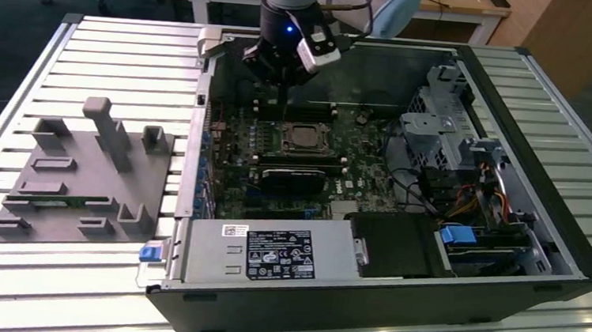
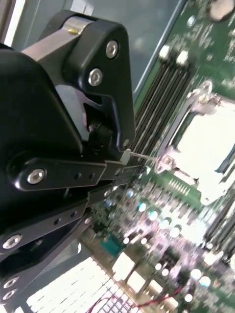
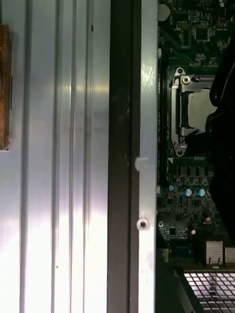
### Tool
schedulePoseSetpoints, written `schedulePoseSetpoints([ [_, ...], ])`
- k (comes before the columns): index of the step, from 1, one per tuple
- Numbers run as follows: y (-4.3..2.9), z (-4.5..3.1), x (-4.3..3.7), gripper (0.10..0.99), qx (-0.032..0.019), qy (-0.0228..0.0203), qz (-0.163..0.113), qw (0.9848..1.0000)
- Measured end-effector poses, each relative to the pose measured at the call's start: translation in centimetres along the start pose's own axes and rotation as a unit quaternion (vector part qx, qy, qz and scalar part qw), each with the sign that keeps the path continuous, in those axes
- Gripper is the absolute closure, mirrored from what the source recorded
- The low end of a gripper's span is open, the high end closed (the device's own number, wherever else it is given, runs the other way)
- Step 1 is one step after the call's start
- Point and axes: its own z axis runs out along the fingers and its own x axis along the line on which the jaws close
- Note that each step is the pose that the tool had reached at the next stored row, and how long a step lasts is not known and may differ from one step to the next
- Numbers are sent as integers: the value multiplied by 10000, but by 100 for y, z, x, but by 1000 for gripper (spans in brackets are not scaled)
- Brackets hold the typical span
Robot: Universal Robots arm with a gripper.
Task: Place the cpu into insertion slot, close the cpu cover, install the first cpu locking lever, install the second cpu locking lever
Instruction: 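Install the first cpu locking lever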
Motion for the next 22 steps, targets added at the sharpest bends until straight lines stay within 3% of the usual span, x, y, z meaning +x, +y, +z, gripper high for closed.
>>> schedulePoseSetpoints([
  [3,1,6,-105,980,0,0,-1,10000],
  [6,1,14,-130,980,-2,0,-2,10000],
  [7,0,18,-130,980,-23,1,-1,10000],
  [10,0,30,-130,980,-166,-4,0,9999],
  [11,0,38,-130,980,-182,-8,-2,9998],
  [22,-1,111,-173,980,-186,-11,-241,9995],
])
